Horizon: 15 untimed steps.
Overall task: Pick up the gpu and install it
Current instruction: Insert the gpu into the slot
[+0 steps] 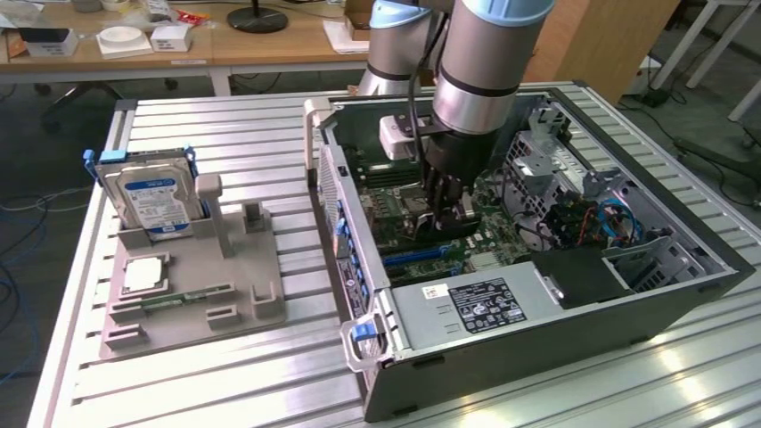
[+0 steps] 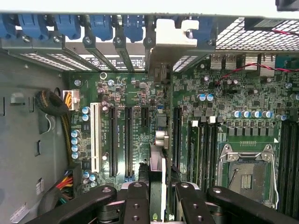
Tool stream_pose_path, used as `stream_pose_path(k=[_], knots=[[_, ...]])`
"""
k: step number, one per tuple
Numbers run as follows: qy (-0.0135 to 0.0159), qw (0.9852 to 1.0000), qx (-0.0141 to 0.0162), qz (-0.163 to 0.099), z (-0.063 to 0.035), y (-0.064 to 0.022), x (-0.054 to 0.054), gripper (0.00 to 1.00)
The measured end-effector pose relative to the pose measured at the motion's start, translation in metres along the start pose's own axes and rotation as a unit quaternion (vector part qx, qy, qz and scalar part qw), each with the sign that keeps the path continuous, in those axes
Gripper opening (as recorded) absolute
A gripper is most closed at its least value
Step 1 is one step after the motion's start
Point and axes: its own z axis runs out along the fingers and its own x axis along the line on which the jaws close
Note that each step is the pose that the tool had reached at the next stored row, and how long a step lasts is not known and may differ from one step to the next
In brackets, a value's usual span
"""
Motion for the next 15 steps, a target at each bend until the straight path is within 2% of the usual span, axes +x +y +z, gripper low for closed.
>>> stream_pose_path(k=[15], knots=[[-0.0001, 1.0000, 0.0000, 0.000, 0.0095, 0.0022, 0.0011, 0.26]])
